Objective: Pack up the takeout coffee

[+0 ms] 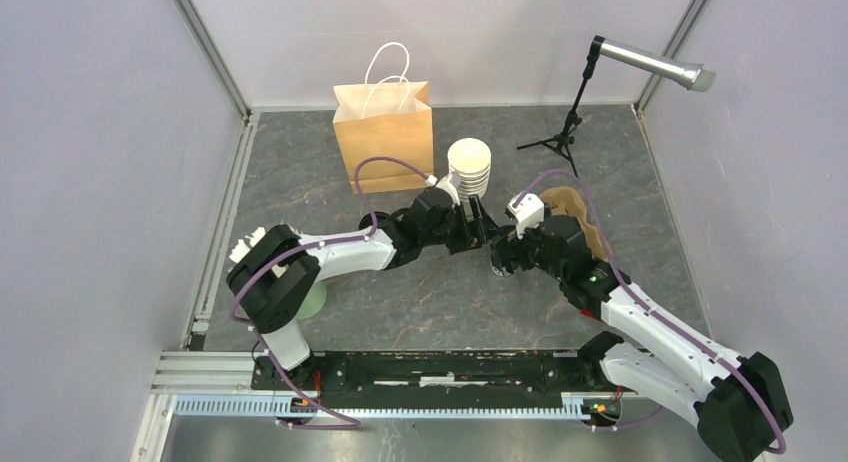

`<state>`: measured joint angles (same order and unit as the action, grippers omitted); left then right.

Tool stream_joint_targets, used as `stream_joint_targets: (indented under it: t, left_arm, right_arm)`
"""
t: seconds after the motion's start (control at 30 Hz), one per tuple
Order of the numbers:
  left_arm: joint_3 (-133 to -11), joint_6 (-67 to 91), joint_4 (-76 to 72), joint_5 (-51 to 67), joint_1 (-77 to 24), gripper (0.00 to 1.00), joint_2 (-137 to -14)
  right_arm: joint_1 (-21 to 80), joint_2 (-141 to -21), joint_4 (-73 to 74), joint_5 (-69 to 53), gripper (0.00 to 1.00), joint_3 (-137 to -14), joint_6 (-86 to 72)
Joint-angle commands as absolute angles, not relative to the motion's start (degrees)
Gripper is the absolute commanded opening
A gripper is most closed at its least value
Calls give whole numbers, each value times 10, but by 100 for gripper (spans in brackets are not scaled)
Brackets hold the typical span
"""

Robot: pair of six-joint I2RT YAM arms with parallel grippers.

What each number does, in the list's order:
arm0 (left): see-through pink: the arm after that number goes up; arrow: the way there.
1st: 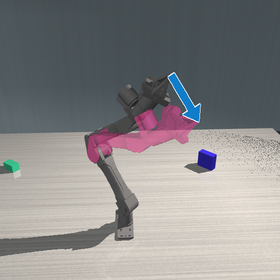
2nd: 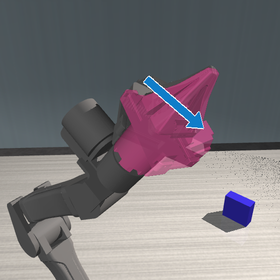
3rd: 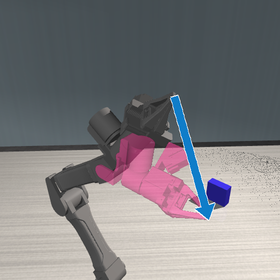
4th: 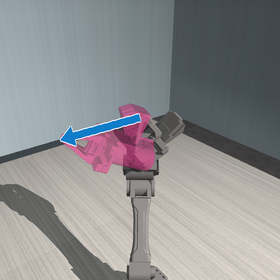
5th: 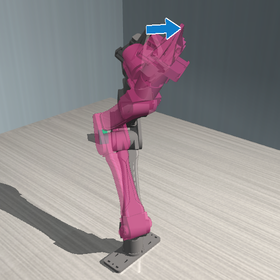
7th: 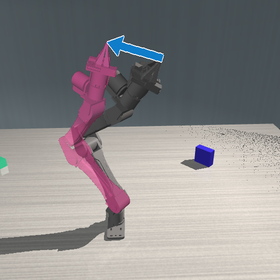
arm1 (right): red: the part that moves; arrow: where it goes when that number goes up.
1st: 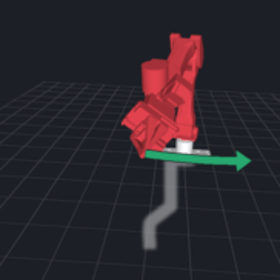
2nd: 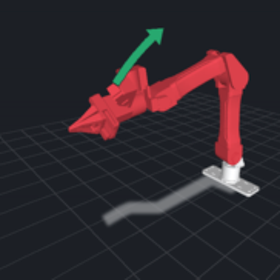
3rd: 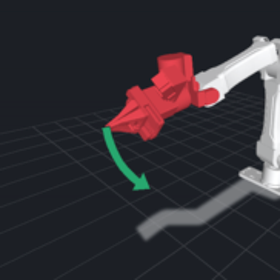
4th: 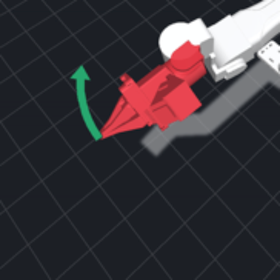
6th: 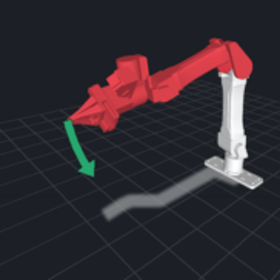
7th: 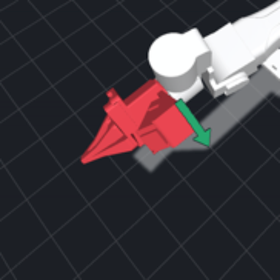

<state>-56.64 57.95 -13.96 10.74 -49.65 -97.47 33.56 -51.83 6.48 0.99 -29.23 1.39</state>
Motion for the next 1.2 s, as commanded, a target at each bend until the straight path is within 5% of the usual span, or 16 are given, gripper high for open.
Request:
stream_joint_targets:
  t: [0.0,1.17]
  left_arm:
    - [-557,616,-200,119,-504,85,-993]
    - [-593,520,-153,89,-522,69,-1047]
  right_arm:
    - [339,-523,39,4,98,-291,17]
    - [342,-499,125,80,98,-402,-22]
